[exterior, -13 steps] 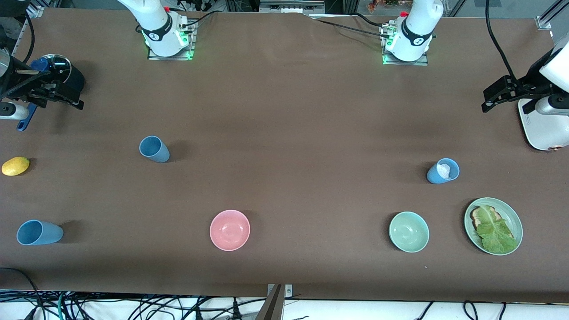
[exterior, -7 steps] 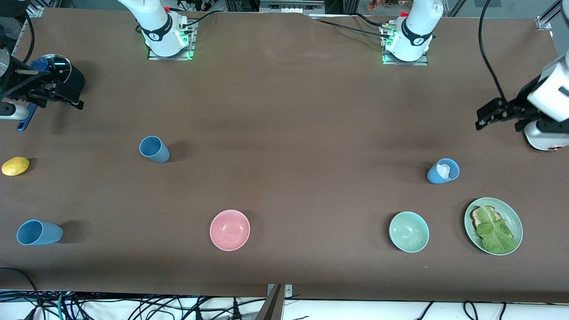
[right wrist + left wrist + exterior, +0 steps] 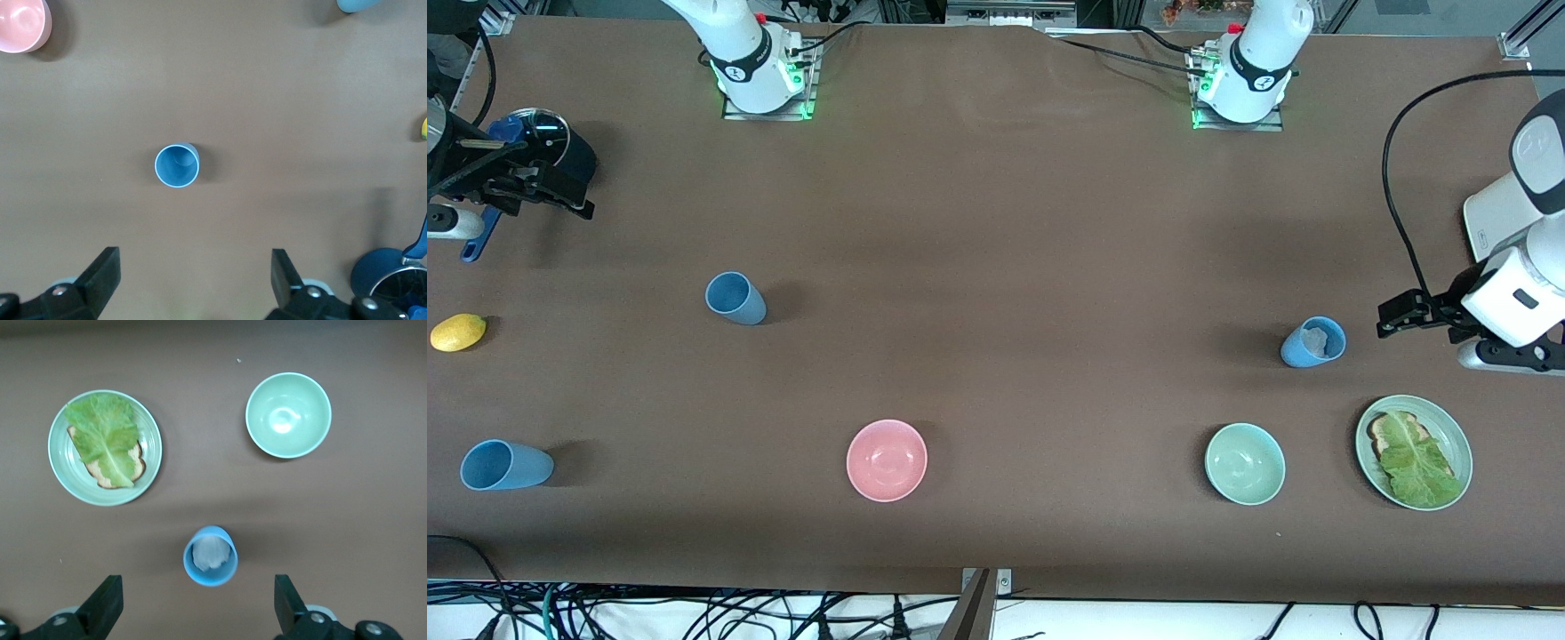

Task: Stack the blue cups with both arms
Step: 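Reach the left gripper toward the blue cup beside the green plate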

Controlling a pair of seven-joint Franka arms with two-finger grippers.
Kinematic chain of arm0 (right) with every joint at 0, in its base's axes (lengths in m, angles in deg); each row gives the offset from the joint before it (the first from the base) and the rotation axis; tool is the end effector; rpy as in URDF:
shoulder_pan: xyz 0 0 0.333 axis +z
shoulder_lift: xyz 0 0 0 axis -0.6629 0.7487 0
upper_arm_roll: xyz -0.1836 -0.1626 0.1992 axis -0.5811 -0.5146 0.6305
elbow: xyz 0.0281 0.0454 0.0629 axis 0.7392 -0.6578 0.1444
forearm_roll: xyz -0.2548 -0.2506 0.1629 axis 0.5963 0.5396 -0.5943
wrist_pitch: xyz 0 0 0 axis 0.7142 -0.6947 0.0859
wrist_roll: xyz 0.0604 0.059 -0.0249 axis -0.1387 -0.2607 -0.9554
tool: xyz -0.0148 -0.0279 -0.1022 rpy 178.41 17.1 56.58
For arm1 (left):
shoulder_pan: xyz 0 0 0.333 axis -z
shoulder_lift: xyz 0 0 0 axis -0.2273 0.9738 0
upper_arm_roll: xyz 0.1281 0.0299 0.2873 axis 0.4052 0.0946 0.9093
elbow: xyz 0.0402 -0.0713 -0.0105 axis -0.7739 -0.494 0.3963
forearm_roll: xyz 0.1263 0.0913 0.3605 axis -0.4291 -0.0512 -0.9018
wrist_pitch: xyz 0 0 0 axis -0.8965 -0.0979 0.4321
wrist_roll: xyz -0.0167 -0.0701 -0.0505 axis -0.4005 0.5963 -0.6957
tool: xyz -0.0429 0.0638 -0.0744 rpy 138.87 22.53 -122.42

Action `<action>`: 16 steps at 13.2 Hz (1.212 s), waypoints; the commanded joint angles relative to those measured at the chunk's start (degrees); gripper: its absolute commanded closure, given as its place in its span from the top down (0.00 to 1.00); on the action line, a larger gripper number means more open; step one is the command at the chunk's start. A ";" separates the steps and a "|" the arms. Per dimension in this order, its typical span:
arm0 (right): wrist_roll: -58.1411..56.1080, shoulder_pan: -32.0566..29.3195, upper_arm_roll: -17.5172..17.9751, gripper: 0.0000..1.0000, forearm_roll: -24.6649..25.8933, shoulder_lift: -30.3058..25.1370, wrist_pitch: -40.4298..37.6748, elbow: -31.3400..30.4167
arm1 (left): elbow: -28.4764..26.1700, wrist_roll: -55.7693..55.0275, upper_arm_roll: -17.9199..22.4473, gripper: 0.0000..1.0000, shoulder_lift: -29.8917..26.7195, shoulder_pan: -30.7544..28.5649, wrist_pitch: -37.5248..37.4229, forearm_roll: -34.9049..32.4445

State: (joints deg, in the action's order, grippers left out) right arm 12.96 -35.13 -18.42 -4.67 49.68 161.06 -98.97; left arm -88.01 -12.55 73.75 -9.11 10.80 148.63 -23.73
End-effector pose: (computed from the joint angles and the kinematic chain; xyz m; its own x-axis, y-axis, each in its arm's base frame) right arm 0.5460 -0.0124 0.5861 0.9967 -0.0438 -0.0677 -0.0446 -0.9990 -0.0095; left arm 0.6469 0.0415 0.4835 0.9962 -0.0759 0.0432 -0.0756 -0.9971 -0.0083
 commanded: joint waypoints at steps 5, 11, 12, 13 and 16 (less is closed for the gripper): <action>0.45 -0.16 0.05 1.00 -0.07 -0.26 -0.07 0.32 | 0.62 10.93 -0.29 1.00 7.10 -4.33 9.25 0.15; 0.36 -0.16 0.05 1.00 -0.07 -0.26 -0.07 0.32 | -7.19 11.55 -0.82 1.00 8.69 -4.34 18.83 0.32; 0.36 -0.16 -0.03 1.00 -0.07 -0.26 -0.07 0.32 | -8.33 11.55 -0.82 1.00 8.61 -4.34 18.93 1.28; 0.36 -0.16 -0.03 1.00 -0.07 -0.26 -0.07 0.32 | -9.65 11.55 -0.73 1.00 8.61 -4.34 19.19 2.60; 0.36 -0.16 -0.03 1.00 -0.16 -0.26 -0.07 0.32 | -15.01 11.64 -0.73 1.00 7.03 -4.25 22.96 2.61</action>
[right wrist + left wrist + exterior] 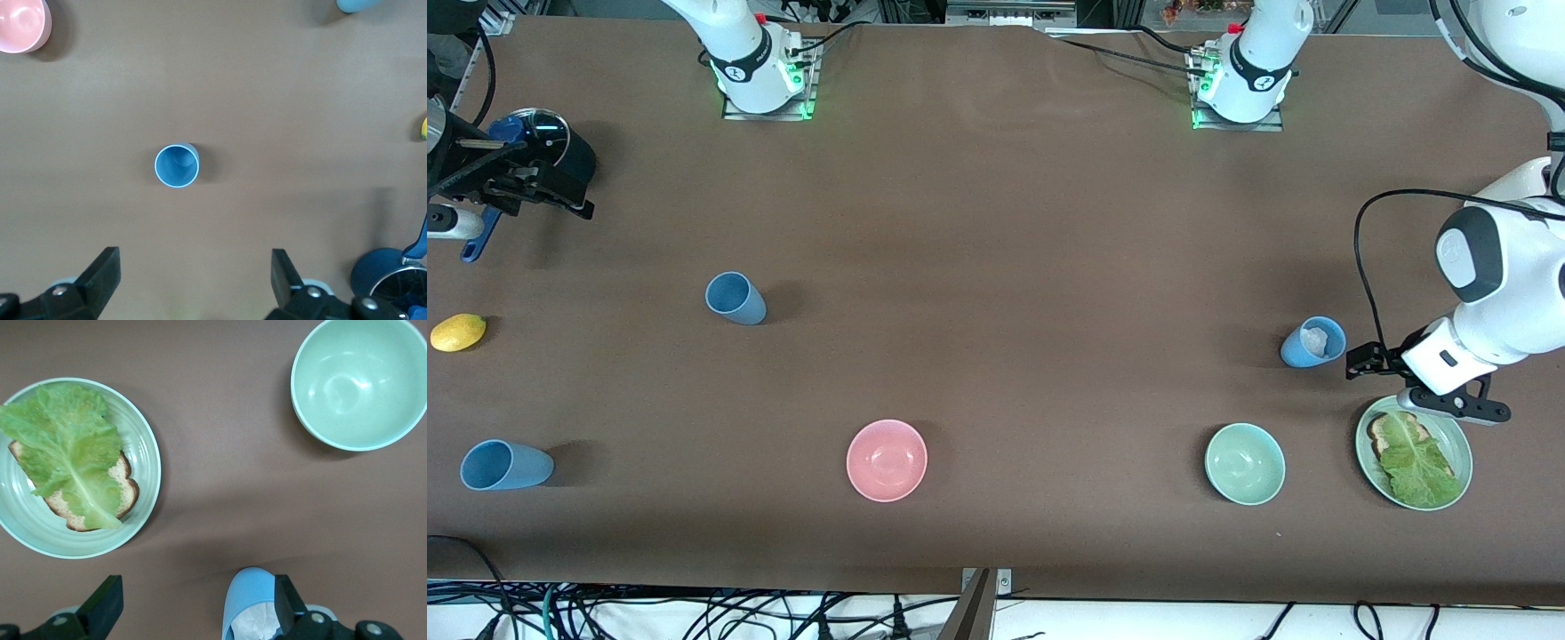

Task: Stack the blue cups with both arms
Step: 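Lower the left gripper around the blue cup rim and close it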

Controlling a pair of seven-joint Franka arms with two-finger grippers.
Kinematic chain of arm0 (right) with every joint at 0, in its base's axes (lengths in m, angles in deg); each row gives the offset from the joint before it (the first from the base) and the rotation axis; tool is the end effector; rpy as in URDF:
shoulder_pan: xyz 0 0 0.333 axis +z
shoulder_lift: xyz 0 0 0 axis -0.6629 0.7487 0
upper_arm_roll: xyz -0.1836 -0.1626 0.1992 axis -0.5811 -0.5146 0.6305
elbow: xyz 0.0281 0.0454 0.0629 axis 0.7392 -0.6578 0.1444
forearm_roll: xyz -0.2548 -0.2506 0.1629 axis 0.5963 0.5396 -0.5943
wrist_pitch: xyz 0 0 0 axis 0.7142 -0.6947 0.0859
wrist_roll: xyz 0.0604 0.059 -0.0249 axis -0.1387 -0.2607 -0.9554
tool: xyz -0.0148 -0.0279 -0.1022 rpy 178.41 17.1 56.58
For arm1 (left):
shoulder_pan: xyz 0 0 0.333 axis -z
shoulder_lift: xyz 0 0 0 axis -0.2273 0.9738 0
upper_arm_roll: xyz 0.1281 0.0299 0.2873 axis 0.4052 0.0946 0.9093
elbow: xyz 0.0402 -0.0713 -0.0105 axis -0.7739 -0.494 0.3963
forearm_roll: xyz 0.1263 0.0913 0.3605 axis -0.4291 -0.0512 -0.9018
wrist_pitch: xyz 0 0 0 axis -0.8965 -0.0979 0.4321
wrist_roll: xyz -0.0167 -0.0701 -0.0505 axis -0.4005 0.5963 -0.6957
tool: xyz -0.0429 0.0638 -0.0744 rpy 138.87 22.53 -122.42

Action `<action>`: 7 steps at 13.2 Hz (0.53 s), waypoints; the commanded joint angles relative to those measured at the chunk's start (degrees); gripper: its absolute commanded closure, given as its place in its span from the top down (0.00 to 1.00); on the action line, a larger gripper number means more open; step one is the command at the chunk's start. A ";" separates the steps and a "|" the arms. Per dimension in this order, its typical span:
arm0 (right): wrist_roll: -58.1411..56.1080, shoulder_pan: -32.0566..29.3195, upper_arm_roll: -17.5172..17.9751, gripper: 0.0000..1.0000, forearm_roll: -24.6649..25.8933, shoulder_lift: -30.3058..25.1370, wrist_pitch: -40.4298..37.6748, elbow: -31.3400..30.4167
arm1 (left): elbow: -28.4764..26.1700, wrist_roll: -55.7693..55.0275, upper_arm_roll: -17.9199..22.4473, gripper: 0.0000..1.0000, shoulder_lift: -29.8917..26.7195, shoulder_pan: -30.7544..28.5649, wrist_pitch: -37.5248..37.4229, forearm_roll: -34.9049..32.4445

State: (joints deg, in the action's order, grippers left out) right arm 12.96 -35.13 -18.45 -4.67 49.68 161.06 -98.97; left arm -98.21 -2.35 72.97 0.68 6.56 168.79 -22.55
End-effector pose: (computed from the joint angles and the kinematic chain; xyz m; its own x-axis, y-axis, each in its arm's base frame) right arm 0.5460 -0.0127 0.5861 0.9967 -0.0444 -0.0677 -0.0451 -0.9989 -0.0095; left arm 0.6555 0.0826 0.3196 0.9827 -0.1784 0.0492 -0.1786 -0.9839 -0.0002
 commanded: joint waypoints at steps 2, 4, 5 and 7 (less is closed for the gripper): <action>0.36 -0.16 -0.01 1.00 -0.16 -0.26 -0.07 0.32 | -6.76 1.87 0.05 1.00 -4.17 -0.28 2.72 1.43; 0.36 -0.16 -0.01 1.00 -0.07 -0.26 -0.07 0.32 | -7.73 3.46 0.14 1.00 -4.35 -0.46 2.81 1.43; 0.27 -0.16 -0.01 1.00 -0.16 -0.26 -0.07 0.32 | -8.78 4.94 0.23 1.00 -5.05 -0.81 2.81 1.43; 0.19 -0.16 -0.01 1.00 -0.16 -0.26 -0.07 0.32 | -11.06 5.48 0.49 1.00 -6.02 -0.81 3.59 1.43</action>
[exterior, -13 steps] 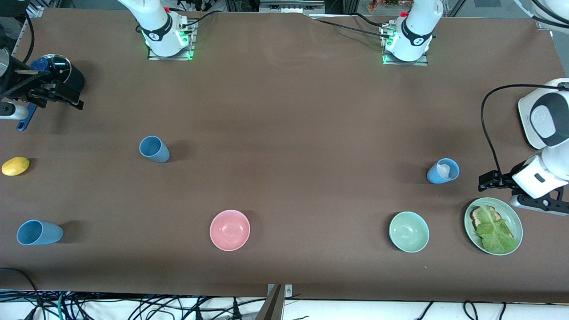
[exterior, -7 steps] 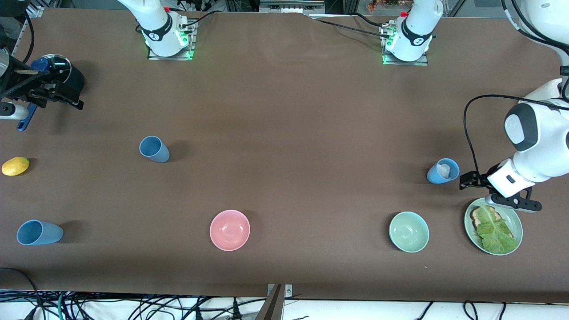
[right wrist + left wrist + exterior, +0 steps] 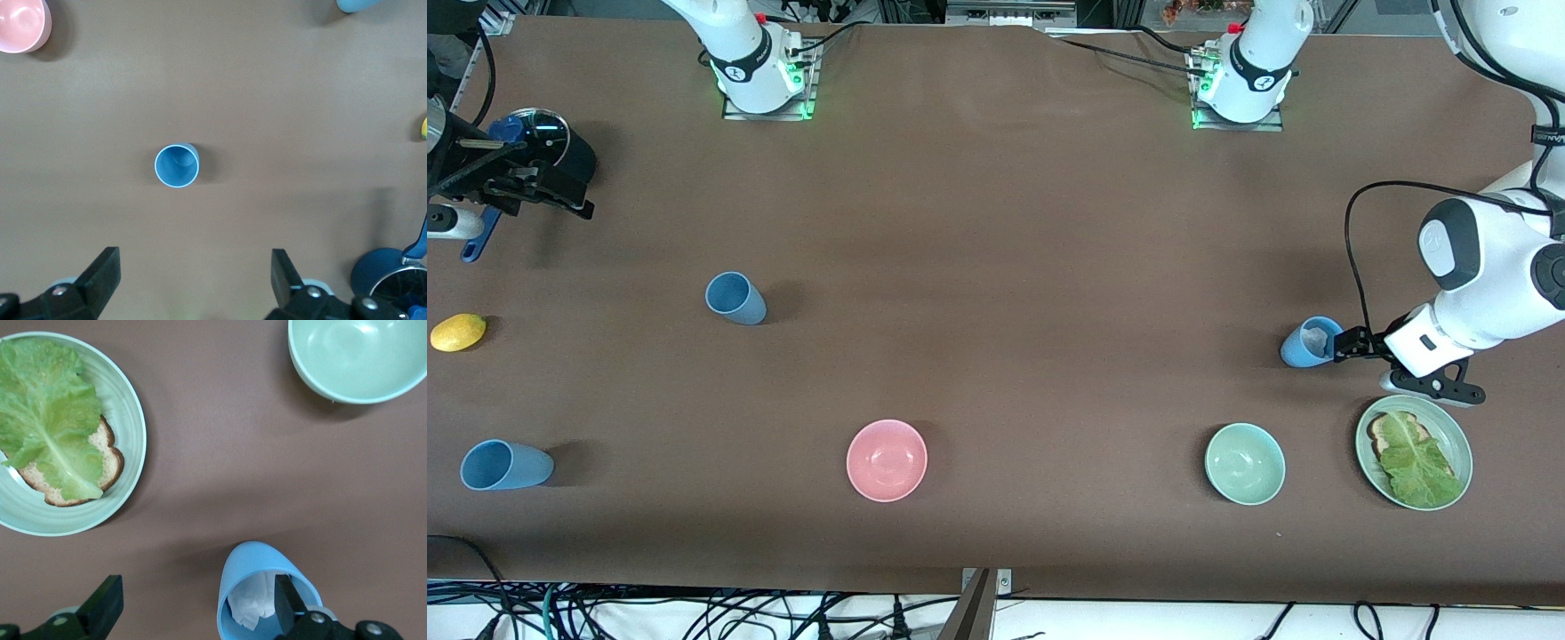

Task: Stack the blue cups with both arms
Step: 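Lower the left gripper around the blue cup rim and close it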

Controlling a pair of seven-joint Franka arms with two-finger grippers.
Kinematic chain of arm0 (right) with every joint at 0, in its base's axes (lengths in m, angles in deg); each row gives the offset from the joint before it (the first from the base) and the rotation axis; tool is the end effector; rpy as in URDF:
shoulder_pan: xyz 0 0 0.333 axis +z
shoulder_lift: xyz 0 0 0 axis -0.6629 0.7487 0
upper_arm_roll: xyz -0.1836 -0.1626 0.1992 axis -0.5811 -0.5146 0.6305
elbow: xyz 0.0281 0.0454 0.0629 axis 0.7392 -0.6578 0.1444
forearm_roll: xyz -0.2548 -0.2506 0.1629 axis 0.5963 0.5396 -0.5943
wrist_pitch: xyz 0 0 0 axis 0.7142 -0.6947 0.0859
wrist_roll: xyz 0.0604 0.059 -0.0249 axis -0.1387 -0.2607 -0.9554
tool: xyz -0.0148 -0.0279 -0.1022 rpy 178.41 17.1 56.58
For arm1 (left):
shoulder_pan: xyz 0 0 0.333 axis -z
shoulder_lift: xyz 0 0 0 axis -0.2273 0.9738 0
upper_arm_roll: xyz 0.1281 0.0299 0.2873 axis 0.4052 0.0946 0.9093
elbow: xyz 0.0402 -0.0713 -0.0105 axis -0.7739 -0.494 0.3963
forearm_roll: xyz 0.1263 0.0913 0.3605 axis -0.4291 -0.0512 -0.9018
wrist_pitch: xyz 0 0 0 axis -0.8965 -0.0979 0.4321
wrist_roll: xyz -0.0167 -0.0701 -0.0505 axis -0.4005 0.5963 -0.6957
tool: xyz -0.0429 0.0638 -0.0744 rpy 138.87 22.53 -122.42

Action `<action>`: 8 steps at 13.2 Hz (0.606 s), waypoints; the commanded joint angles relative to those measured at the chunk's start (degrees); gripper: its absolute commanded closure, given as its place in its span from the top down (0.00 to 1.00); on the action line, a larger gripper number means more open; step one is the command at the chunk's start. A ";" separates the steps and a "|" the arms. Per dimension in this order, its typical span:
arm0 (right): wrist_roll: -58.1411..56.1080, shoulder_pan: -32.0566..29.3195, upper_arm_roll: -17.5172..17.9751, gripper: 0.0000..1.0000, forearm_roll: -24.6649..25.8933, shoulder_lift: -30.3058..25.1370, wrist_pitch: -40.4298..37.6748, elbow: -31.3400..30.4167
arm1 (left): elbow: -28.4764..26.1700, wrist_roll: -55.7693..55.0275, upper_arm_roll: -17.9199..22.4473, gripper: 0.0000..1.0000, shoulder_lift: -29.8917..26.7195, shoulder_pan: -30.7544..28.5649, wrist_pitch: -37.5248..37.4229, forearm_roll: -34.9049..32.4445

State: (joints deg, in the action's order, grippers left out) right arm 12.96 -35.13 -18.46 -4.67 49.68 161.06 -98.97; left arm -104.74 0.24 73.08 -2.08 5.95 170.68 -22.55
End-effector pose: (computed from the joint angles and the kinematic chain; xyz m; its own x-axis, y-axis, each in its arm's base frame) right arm 0.5460 -0.0128 0.5861 0.9967 -0.0445 -0.0677 -0.0453 -0.9989 -0.0095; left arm 0.6275 0.0874 0.3032 0.9777 -0.2094 0.0181 -0.2095 -0.9778 0.0082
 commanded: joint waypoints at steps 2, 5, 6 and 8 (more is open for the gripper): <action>0.19 -0.16 0.00 1.00 -0.16 -0.26 -0.07 0.32 | -6.29 3.07 0.38 1.00 -3.96 -0.28 1.97 1.43; 0.19 -0.16 0.00 1.00 -0.16 -0.26 -0.07 0.32 | -8.57 3.07 0.56 1.00 -3.88 -0.37 2.94 1.25; 0.19 -0.16 0.00 1.00 -0.16 -0.26 -0.07 0.32 | -9.01 3.07 0.56 1.00 -3.79 -0.37 3.11 1.25; 0.19 -0.16 0.00 1.00 -0.16 -0.26 -0.07 0.32 | -9.19 3.07 0.56 1.00 -2.91 -0.46 3.55 1.25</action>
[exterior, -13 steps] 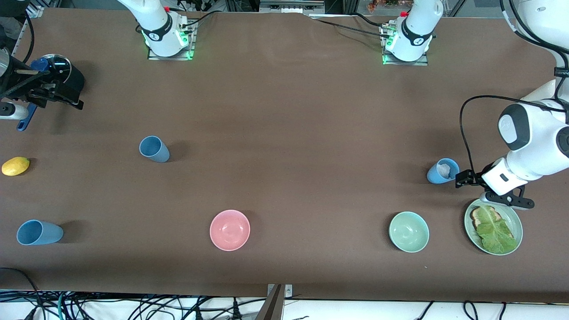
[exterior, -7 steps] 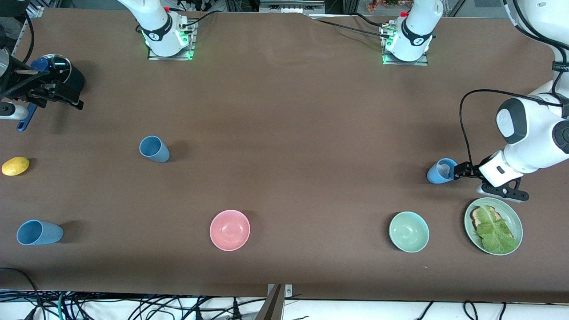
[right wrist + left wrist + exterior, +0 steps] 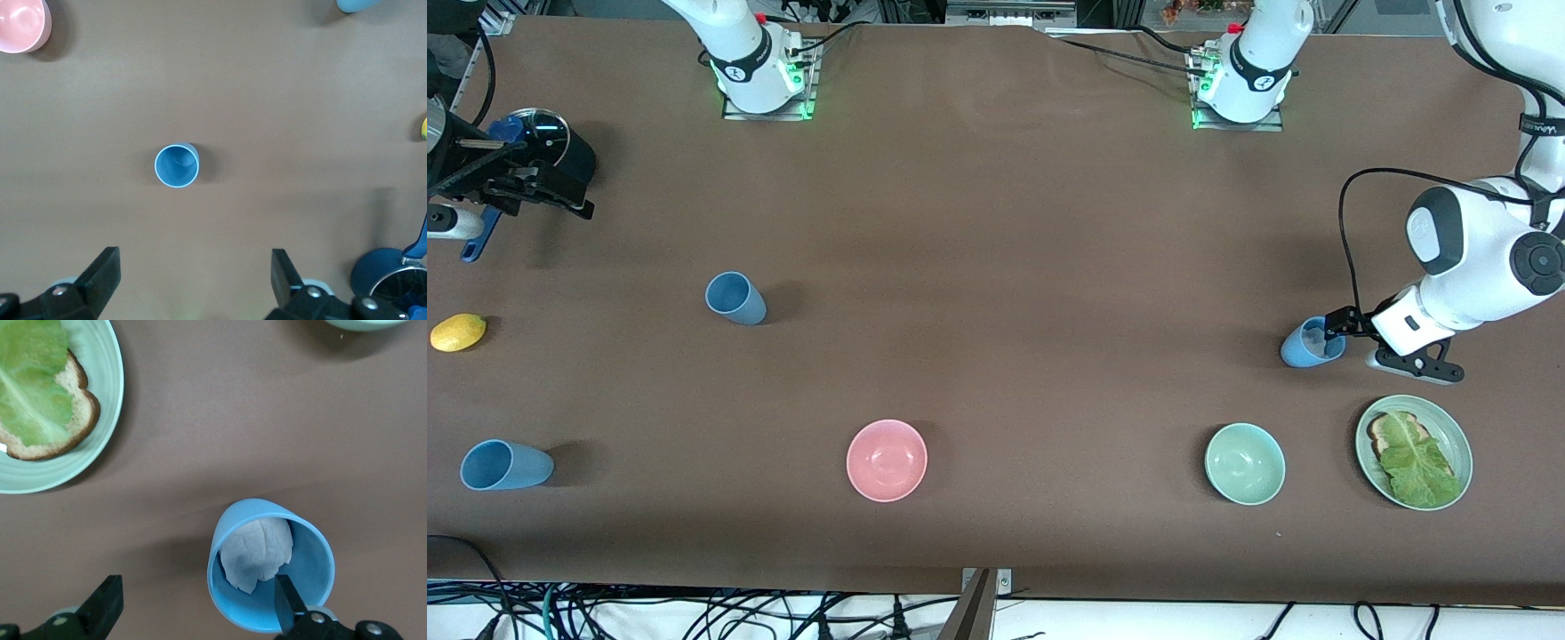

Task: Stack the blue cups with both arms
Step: 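Lower the left gripper around the blue cup rim and close it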

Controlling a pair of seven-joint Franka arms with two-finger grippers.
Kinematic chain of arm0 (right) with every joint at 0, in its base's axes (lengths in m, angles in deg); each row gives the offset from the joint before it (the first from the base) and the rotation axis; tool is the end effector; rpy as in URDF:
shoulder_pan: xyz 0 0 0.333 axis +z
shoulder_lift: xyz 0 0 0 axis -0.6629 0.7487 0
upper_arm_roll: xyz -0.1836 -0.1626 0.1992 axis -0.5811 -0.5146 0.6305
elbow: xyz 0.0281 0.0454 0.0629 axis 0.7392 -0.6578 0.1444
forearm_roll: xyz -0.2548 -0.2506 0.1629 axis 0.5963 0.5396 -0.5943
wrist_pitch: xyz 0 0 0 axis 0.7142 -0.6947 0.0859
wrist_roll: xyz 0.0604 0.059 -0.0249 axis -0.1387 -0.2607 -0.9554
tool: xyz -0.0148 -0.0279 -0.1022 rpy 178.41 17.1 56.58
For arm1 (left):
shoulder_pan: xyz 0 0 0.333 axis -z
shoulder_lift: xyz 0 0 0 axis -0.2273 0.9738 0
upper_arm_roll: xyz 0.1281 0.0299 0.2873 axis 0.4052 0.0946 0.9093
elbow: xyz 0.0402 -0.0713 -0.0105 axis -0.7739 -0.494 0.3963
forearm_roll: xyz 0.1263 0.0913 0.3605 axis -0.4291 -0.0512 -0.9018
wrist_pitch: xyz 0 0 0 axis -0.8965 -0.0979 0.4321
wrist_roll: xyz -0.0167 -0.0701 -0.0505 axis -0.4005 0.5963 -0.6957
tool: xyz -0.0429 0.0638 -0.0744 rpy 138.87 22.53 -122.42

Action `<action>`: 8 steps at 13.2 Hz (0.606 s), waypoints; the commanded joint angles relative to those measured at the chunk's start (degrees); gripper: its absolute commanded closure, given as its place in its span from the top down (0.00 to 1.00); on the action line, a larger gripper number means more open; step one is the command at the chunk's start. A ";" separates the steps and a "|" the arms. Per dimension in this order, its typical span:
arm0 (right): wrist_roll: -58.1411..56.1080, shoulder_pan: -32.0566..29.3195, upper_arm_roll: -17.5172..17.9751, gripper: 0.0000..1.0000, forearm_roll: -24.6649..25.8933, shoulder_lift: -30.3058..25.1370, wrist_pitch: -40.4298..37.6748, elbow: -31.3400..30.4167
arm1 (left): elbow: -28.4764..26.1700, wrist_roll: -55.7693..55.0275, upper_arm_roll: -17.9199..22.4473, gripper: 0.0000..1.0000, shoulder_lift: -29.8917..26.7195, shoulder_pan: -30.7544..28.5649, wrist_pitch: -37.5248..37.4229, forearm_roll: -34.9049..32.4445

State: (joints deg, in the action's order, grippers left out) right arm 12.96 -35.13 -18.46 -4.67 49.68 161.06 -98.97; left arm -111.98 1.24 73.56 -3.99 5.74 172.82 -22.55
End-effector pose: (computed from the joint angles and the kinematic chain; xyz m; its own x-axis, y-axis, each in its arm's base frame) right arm 0.5460 -0.0128 0.5861 0.9967 -0.0445 -0.0677 -0.0453 -0.9989 -0.0095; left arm 0.5933 0.0901 0.2735 0.9762 -0.2140 -0.0348 -0.2132 -0.9767 0.0249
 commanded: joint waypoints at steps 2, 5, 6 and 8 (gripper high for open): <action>0.27 -0.15 0.00 1.00 -0.16 -0.26 -0.07 0.32 | -1.87 1.89 0.07 1.00 -0.12 -0.42 1.85 1.51; 0.27 -0.15 0.00 1.00 -0.16 -0.26 -0.16 0.32 | -1.69 -0.56 -0.02 1.00 1.72 -0.42 4.13 3.61; 0.27 -0.15 0.00 1.00 -0.16 -0.26 -0.16 0.32 | -1.52 -1.36 0.07 1.00 2.86 -0.42 4.75 4.84; 0.27 -0.15 0.00 1.00 -0.16 -0.26 -0.16 0.32 | -1.78 -3.29 0.07 1.00 3.57 -0.42 6.60 4.86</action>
State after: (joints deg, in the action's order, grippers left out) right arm 12.96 -35.13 -18.46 -4.67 49.68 161.06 -98.96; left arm -113.26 -0.53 73.67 -1.17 5.52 177.41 -19.12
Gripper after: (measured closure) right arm 0.000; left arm 0.000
